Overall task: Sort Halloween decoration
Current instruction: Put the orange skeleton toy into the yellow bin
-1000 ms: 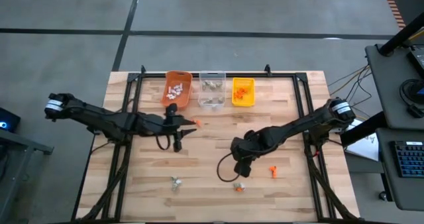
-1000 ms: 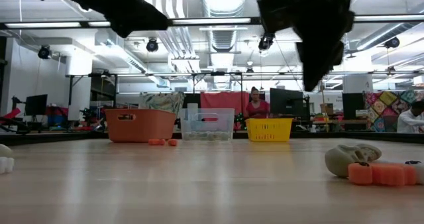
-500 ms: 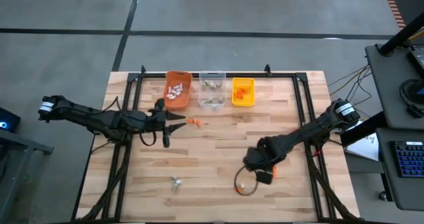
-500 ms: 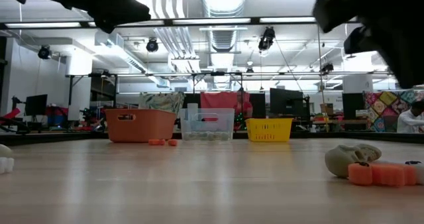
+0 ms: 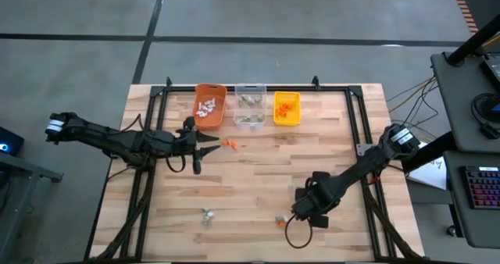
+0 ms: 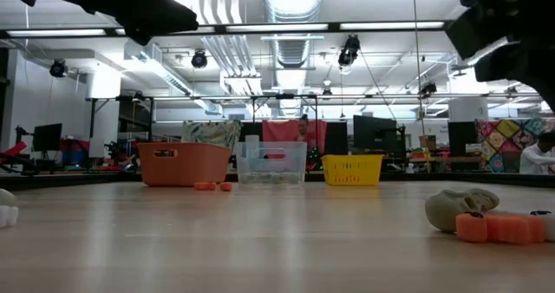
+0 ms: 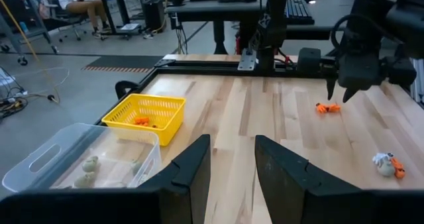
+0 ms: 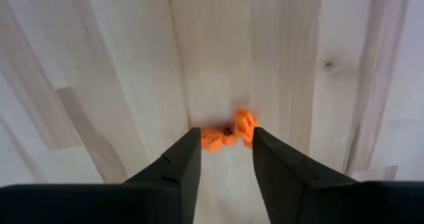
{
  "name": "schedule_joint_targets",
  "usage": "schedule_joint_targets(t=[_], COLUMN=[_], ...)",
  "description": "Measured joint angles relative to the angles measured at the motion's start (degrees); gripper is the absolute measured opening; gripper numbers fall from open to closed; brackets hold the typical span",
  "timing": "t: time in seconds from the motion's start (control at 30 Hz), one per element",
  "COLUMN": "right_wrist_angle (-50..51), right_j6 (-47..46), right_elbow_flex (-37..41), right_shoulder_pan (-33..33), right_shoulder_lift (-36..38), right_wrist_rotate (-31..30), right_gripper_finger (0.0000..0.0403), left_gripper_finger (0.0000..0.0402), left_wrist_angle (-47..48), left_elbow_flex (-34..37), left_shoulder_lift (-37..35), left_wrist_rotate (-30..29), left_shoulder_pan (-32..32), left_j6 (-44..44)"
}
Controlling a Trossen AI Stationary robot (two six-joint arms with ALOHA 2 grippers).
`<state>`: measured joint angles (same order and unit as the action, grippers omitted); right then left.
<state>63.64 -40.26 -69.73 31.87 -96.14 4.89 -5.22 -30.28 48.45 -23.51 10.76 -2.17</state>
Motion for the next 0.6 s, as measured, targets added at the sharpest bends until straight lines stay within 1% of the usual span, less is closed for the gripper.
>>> schedule_joint_targets(t=[0.13,0.3,0.43,0.6], right_wrist_angle=[-0.04,-2.37,-7.66,-9.22], right_j6=[0.08,-0.55,-1.73,-4.08], right_elbow_flex=[1.26,4.97,8.89,11.18], right_shoulder_pan=[0.2,0.09,0.04,-0.15], right_shoulder_lift=[-0.91,-1.86,-1.88,-1.8], right_wrist_rotate=[0.04,-0.1,0.02,0.21], right_gripper_finger=[0.0144,0.0154,0.0151,0.0127], left_gripper_finger=[0.0102,0.0102,0.0102,0.0102], left_wrist_angle=[0.01,0.01,-0.01,0.01], left_elbow_flex=[0.0,0.0,0.0,0.0], left_shoulder_lift=[-0.02,0.0,0.03,0.04], left_wrist_rotate=[0.0,0.0,0.0,0.0], left_shoulder_pan=[0.0,0.0,0.0,0.0], left_j6=[-0.16,-0.22,-0.35,-0.83])
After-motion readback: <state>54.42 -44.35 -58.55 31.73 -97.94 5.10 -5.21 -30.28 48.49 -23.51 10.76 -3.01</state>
